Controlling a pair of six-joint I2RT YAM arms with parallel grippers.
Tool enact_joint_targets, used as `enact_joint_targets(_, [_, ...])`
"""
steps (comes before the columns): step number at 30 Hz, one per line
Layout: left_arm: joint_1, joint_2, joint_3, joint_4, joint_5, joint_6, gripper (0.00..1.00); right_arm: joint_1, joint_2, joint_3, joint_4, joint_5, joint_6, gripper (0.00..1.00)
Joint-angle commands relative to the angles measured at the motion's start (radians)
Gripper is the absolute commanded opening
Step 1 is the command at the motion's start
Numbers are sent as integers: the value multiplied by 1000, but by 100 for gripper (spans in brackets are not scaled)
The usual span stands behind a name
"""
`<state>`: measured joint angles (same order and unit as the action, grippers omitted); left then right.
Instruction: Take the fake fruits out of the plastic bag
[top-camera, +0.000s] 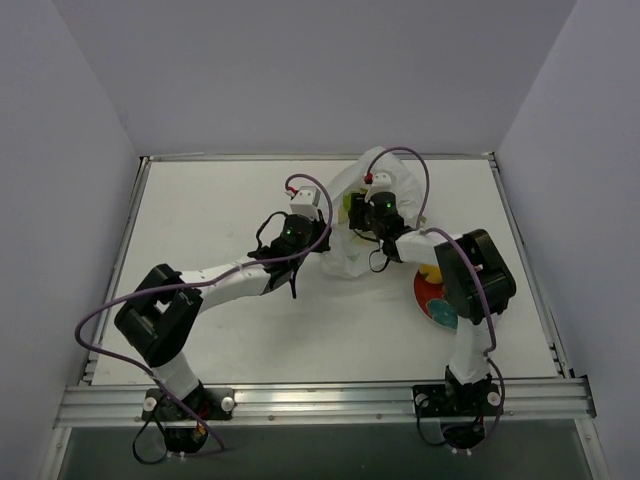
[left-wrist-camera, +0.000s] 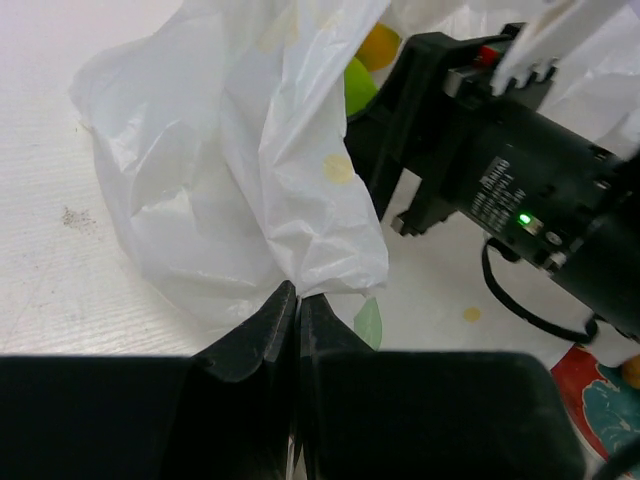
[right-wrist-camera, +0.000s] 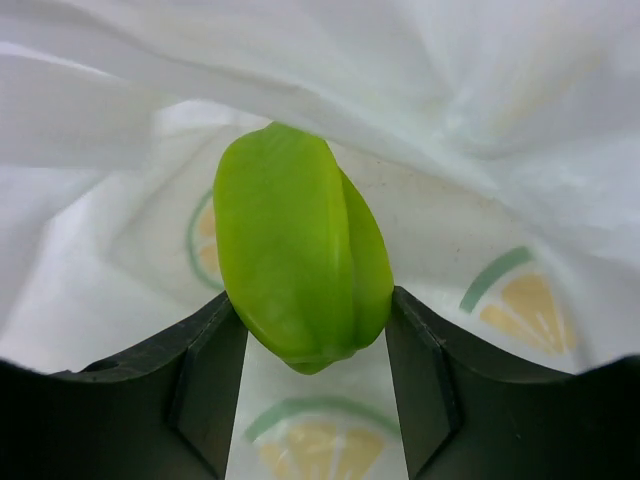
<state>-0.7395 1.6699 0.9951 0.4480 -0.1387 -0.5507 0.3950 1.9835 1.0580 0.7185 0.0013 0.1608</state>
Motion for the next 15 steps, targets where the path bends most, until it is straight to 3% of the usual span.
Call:
enact_joint_targets(1, [-4, -16, 42, 41, -18, 9, 2, 59, -167, -67, 56, 87, 35, 20])
enact_joint_targets(11, [-6, -16, 51, 86, -10, 6, 2, 192, -457, -246, -143, 248, 164, 20])
enact_joint_targets(15, [-3, -1, 69, 109, -1, 12, 2, 214, -676, -294, -266, 255, 190, 20])
